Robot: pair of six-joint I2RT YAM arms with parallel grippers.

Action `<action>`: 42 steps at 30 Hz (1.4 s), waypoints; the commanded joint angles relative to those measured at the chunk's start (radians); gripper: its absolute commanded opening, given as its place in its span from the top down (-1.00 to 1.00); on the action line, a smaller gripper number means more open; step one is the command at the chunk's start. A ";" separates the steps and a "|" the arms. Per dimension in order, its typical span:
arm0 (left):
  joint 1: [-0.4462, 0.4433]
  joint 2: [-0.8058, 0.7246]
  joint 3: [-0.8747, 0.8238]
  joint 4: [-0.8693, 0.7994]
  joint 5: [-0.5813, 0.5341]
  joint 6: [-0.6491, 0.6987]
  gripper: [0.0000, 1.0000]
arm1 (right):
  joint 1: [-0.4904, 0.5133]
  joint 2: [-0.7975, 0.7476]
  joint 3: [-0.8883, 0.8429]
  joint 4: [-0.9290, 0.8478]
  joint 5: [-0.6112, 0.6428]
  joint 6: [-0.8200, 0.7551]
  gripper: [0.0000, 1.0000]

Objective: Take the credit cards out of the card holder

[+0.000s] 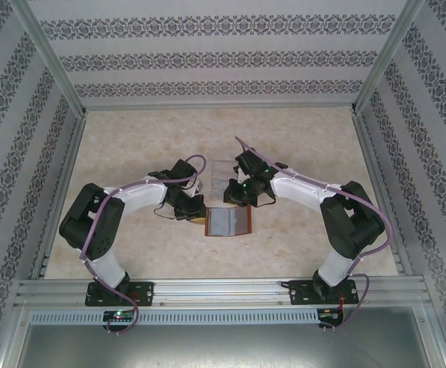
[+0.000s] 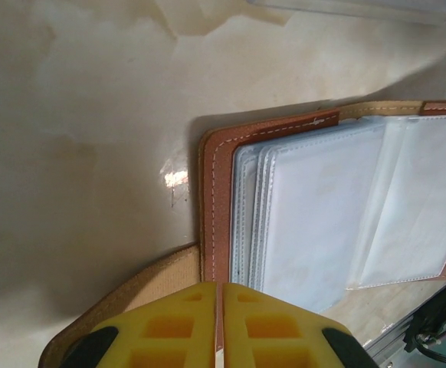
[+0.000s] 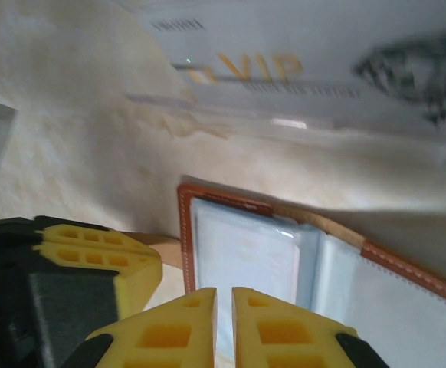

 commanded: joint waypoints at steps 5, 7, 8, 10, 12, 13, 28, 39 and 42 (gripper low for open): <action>0.014 0.040 0.007 0.028 0.032 0.020 0.80 | 0.049 -0.013 -0.044 0.091 -0.034 0.143 0.71; 0.014 0.044 0.000 0.028 0.026 0.024 0.81 | 0.059 -0.007 -0.043 0.097 -0.033 0.149 0.71; 0.015 0.045 -0.004 0.025 0.014 0.028 0.81 | 0.063 -0.004 -0.040 0.098 -0.030 0.149 0.71; 0.015 0.049 -0.007 0.015 0.001 0.038 0.80 | 0.070 0.004 -0.038 0.097 -0.029 0.151 0.70; 0.015 0.050 -0.013 0.010 -0.006 0.042 0.80 | 0.076 0.011 -0.035 0.097 -0.024 0.154 0.69; 0.014 0.050 -0.015 0.011 -0.006 0.044 0.81 | 0.079 0.015 -0.031 0.096 -0.024 0.154 0.68; 0.014 0.055 -0.042 0.032 0.007 0.044 0.81 | 0.121 0.082 0.003 0.096 -0.021 0.177 0.53; 0.015 0.058 -0.050 0.046 0.020 0.041 0.81 | 0.144 0.117 0.015 0.073 -0.001 0.174 0.46; 0.014 0.057 -0.052 0.048 0.022 0.041 0.81 | 0.144 0.118 0.016 0.054 0.011 0.168 0.43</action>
